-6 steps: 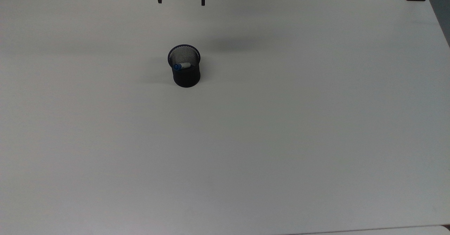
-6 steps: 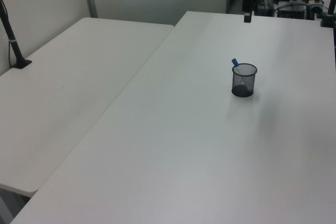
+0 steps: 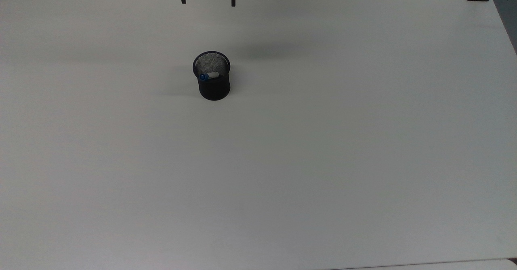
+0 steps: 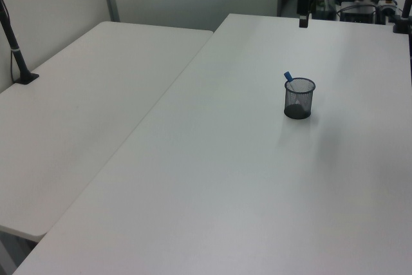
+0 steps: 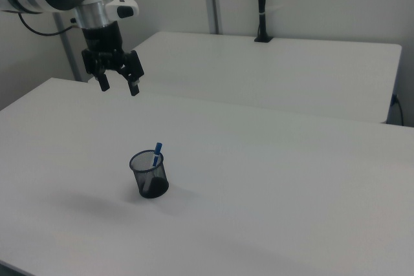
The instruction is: Remove the marker
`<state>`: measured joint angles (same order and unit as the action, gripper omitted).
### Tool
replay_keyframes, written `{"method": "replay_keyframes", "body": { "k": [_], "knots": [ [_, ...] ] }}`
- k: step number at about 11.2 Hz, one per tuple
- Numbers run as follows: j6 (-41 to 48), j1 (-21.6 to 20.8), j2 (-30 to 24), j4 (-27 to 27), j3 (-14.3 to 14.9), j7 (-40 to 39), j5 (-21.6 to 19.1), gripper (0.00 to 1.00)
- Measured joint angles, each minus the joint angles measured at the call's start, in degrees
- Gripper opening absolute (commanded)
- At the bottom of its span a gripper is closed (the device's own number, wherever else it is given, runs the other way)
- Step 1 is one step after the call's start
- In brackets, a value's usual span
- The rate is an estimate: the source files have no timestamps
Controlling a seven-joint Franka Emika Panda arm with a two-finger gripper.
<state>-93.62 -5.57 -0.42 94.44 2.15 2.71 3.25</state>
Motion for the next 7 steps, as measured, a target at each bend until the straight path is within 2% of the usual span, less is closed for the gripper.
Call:
{"method": "replay_keyframes", "body": {
  "k": [7],
  "knots": [
    [-0.24,0.12,0.45,0.01,0.39,0.08,0.0,1.0]
  ]
}}
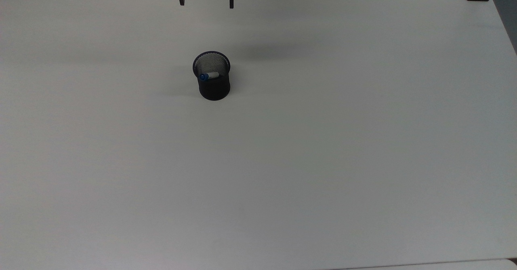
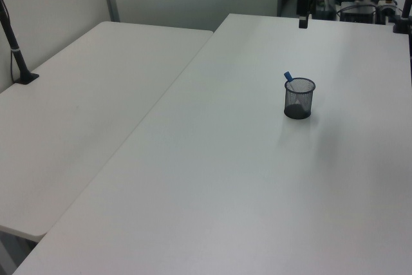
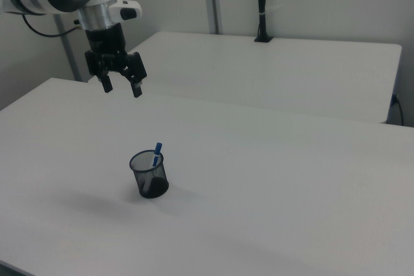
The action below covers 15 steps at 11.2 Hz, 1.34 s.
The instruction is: Remove the marker
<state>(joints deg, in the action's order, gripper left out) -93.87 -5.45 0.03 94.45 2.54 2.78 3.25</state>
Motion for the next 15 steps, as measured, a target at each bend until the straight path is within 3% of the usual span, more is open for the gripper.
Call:
{"method": "replay_keyframes", "body": {
  "k": [6,8,9,11,13,15],
  "knots": [
    [-6.37,2.27,4.59,0.68,0.69,-0.09,0.0,1.0],
    [-8.55,2.18,6.79,2.73,0.5,-0.18,-0.02,0.95],
    [-10.89,2.09,7.94,4.24,0.36,-0.18,-0.02,0.85],
    [-15.15,2.05,10.0,6.19,0.32,-0.18,-0.02,0.77],
    [-15.87,2.18,11.25,6.55,0.35,-0.18,-0.02,0.59],
    [-16.09,2.11,11.91,7.37,0.34,-0.18,-0.02,0.59]
  ]
}}
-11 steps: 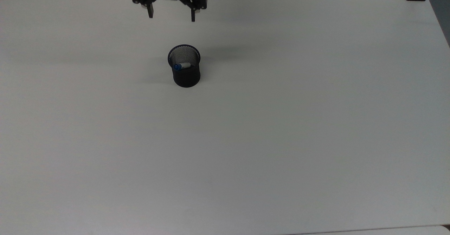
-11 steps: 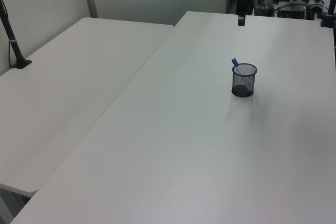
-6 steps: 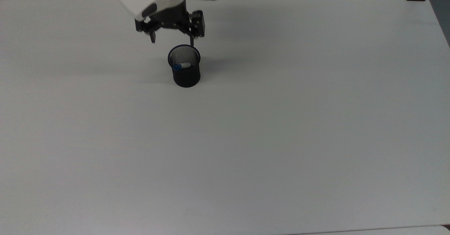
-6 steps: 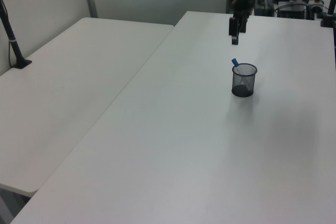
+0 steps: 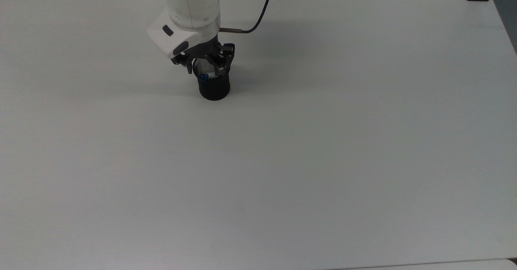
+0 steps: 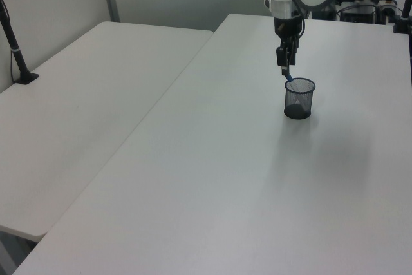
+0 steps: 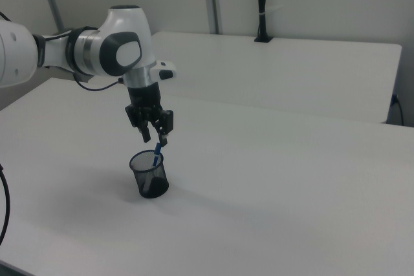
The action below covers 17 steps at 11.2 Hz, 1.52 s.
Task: Remove the marker
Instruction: 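Close the gripper on the marker's blue cap end, then lift the marker straight up out of the mesh cup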
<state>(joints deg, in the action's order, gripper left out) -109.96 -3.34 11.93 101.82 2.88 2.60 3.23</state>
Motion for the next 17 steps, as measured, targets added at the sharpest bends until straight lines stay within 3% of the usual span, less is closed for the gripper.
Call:
{"method": "replay_keyframes", "body": {
  "k": [2,3,6,8,14,17],
  "knots": [
    [-1.41,0.01,0.67,0.79,0.0,0.0,0.0,0.59],
    [-1.59,0.02,1.15,0.89,0.0,0.0,0.0,0.53],
    [-1.65,0.04,1.91,0.9,0.0,0.0,0.01,0.2],
    [-1.66,0.04,1.96,0.9,0.0,-0.01,0.02,0.1],
    [-1.71,0.07,0.58,-0.05,0.03,-0.02,0.07,0.11],
    [4.11,-0.19,-2.11,-4.92,-0.04,-0.02,0.06,0.12]
  ]
}}
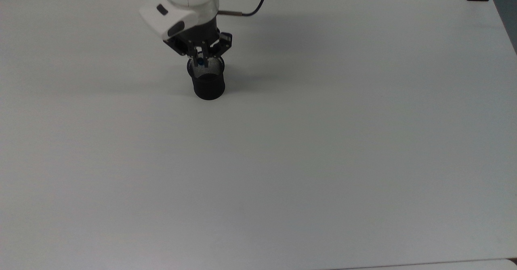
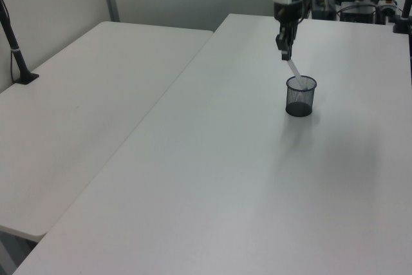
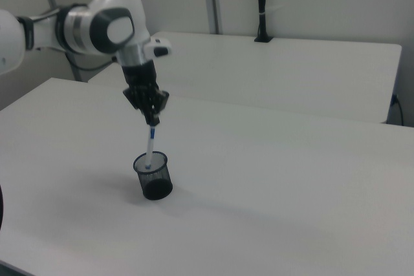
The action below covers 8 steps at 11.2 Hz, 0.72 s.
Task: Remove the marker
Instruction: 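Lift the marker straight up out of the mesh cup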
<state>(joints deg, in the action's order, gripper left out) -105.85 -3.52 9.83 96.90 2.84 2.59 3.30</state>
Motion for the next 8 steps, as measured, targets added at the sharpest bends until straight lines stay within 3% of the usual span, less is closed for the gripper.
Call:
{"method": "replay_keyframes", "body": {
  "k": [3,6,8],
  "knots": [
    [4.09,-0.41,-1.01,-5.55,-1.99,-0.01,-0.01,0.12],
    [6.86,-1.34,-0.51,-5.71,-6.01,0.03,-0.03,0.13],
    [7.44,-4.27,0.34,-4.44,-6.47,0.09,-0.06,0.13]
  ]
}}
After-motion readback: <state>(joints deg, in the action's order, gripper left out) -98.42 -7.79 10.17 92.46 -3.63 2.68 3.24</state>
